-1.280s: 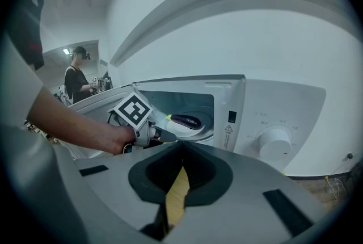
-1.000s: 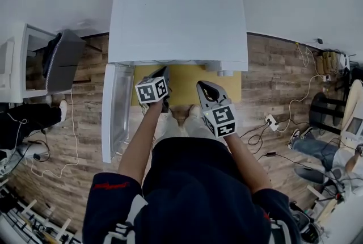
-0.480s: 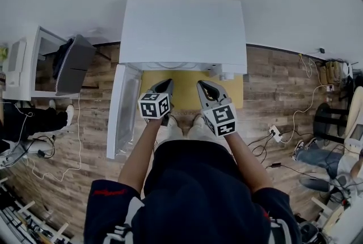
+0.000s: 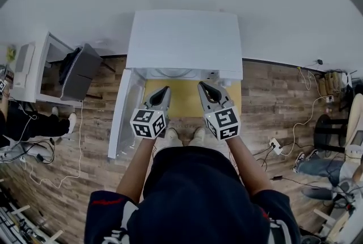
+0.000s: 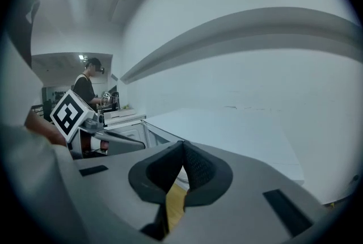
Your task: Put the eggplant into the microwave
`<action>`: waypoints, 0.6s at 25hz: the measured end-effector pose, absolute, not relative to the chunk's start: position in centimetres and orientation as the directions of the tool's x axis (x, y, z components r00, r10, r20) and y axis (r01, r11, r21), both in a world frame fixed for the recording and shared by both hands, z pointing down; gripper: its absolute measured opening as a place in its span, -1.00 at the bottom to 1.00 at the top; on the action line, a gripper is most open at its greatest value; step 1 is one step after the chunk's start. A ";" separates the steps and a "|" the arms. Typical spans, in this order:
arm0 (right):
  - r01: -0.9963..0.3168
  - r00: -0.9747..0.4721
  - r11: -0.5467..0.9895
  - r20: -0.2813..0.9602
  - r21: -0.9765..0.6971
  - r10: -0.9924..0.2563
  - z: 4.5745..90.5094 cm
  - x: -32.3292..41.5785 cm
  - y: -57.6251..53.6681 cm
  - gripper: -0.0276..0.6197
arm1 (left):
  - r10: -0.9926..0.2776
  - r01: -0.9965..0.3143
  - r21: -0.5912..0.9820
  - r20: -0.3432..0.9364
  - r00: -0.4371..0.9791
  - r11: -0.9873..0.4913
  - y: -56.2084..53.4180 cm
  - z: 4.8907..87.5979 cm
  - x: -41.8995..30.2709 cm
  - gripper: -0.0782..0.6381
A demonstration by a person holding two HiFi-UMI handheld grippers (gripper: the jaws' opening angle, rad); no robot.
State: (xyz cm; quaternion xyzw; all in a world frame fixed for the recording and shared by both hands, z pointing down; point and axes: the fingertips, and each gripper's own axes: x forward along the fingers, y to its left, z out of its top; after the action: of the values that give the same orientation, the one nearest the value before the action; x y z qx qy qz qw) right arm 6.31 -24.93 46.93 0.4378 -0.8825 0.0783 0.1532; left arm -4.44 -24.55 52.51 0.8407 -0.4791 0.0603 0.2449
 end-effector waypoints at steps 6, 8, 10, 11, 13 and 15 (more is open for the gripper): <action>-0.788 -0.590 0.615 0.257 0.023 -0.765 42.8 6.2 -24.9 -0.88 | -0.815 -0.849 0.230 0.247 0.524 -0.476 -23.5 46.1 -4.3 -0.73; -0.788 -0.592 0.614 0.234 0.030 -0.771 41.8 6.2 -24.8 -0.88 | -0.827 -0.852 0.200 0.215 0.519 -0.483 -23.1 44.2 -4.4 -0.73; -0.787 -0.596 0.616 0.210 0.036 -0.775 40.7 6.1 -24.8 -0.88 | -0.838 -0.854 0.187 0.181 0.515 -0.485 -22.9 42.5 -4.6 -0.73; -0.786 -0.599 0.617 0.198 0.039 -0.776 40.2 6.0 -24.9 -0.88 | -0.843 -0.856 0.179 0.166 0.512 -0.484 -22.8 41.8 -4.8 -0.73; -0.786 -0.602 0.617 0.178 0.044 -0.779 39.2 6.1 -24.9 -0.88 | -0.853 -0.862 0.158 0.141 0.503 -0.483 -22.7 40.4 -4.9 -0.73; -0.786 -0.604 0.617 0.160 0.045 -0.781 38.3 6.2 -24.9 -0.88 | -0.862 -0.869 0.122 0.121 0.493 -0.480 -22.7 39.1 -5.0 -0.73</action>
State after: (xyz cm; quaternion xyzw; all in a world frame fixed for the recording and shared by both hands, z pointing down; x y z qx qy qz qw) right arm 6.24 -24.89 38.34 0.4375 -0.8953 0.0149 0.0819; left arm -5.05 -22.65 39.06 0.8599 -0.5032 0.0214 0.0835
